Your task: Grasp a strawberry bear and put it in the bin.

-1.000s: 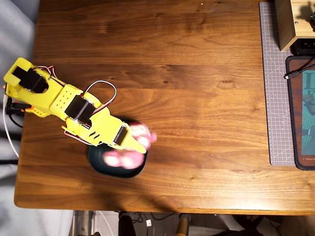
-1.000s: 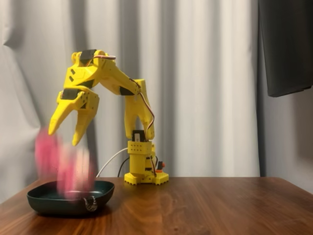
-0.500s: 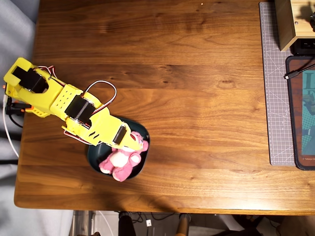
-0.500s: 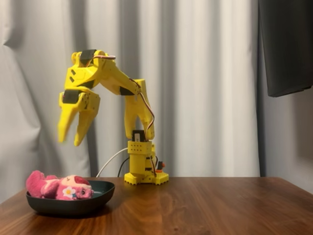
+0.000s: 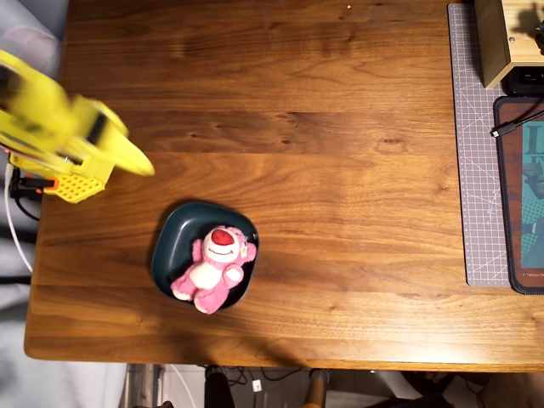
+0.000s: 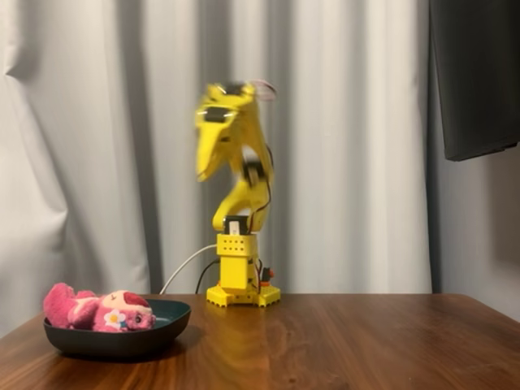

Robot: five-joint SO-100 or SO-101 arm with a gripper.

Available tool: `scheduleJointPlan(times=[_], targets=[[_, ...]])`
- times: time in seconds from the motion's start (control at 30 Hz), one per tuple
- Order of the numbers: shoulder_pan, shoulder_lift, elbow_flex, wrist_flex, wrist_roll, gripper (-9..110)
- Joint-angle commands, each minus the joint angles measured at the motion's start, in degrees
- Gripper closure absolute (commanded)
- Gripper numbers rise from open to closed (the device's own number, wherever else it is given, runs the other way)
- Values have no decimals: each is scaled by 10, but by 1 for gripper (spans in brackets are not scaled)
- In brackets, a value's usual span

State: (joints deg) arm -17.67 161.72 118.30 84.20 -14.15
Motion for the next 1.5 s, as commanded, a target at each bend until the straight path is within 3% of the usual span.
scheduleJointPlan(times=[0.0,0.27,0.57,0.73,0.77,1.47], targets=[[41,34,142,-61,-4,102],[118,315,392,-75,-4,101],[114,321,429,-66,4,94],[134,321,572,-131,5,98],[148,321,575,-129,5,101],[142,321,572,-120,5,101]])
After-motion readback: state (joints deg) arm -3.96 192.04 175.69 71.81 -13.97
